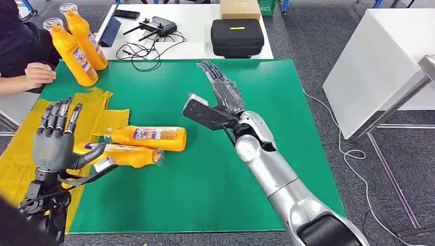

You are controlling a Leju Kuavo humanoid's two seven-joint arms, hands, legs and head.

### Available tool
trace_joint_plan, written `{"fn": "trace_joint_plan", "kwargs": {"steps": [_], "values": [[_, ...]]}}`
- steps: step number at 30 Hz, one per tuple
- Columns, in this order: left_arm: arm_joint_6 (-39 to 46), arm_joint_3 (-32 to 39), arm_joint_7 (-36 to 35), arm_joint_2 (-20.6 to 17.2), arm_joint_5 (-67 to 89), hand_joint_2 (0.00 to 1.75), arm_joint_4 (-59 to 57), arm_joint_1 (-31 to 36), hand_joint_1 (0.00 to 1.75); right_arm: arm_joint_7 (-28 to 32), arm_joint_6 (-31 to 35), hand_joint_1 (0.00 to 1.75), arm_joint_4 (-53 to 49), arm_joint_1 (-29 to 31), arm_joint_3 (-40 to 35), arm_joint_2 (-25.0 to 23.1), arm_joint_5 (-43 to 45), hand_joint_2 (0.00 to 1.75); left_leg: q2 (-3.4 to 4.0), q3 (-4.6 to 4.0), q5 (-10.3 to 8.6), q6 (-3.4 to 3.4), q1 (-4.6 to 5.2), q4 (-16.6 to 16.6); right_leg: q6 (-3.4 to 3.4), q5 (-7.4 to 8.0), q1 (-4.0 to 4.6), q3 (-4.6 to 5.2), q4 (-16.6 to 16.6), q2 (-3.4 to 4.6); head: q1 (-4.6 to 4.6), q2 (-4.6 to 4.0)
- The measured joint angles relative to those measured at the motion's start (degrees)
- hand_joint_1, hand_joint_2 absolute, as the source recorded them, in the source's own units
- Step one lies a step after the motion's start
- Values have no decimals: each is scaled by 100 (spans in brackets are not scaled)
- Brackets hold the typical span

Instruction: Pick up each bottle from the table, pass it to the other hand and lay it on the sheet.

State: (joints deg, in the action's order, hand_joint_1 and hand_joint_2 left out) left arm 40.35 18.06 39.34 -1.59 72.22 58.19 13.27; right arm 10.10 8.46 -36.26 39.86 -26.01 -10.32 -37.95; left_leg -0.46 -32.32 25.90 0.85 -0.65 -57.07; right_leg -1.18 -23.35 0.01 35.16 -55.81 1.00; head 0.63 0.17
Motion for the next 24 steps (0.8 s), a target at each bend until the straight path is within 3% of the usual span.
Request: {"fn": "trace_joint_plan", "kwargs": {"steps": [5,6,7,8,10,23,24], "values": [[0,2,4,7,-101,0,24,-5,0,-7,0,0,15,8,0,-4,-11,175,0,0,0,0,0,0,0,0,0,0,0,0,0,0],[0,-9,31,35,-683,0,158,-24,0,-46,-9,0,98,44,0,-18,-66,175,2,1,0,0,0,0,0,0,0,0,0,1,0,0],[0,-71,44,54,-1466,0,317,-37,0,-105,-42,0,206,82,0,-28,-142,175,1,1,0,0,0,0,0,0,0,0,1,0,0,0],[0,-399,54,65,-3387,0,724,-74,0,-354,-155,0,514,162,-31,-50,-370,175,-12,0,0,0,0,-1,0,-1,1,-1,2,-9,0,0],[-20,-1903,89,-64,-6209,0,1492,4,0,-1001,-407,0,1202,260,-328,-72,-1014,175,-16,-3,-1,1,1,-1,-2,1,-6,-3,1,-18,0,0],[-103,-2623,98,-160,-6435,0,1757,106,0,-1082,-490,0,1576,313,-490,-96,-1104,175,-10,-1,-1,1,1,-1,-1,1,-2,-3,1,-17,0,0],[-155,-2656,96,-162,-6551,0,1755,121,0,-1152,-604,0,1604,338,-520,-127,-1165,0,-9,-1,-1,1,1,-1,-1,1,-2,-3,1,-16,0,-2]]}}
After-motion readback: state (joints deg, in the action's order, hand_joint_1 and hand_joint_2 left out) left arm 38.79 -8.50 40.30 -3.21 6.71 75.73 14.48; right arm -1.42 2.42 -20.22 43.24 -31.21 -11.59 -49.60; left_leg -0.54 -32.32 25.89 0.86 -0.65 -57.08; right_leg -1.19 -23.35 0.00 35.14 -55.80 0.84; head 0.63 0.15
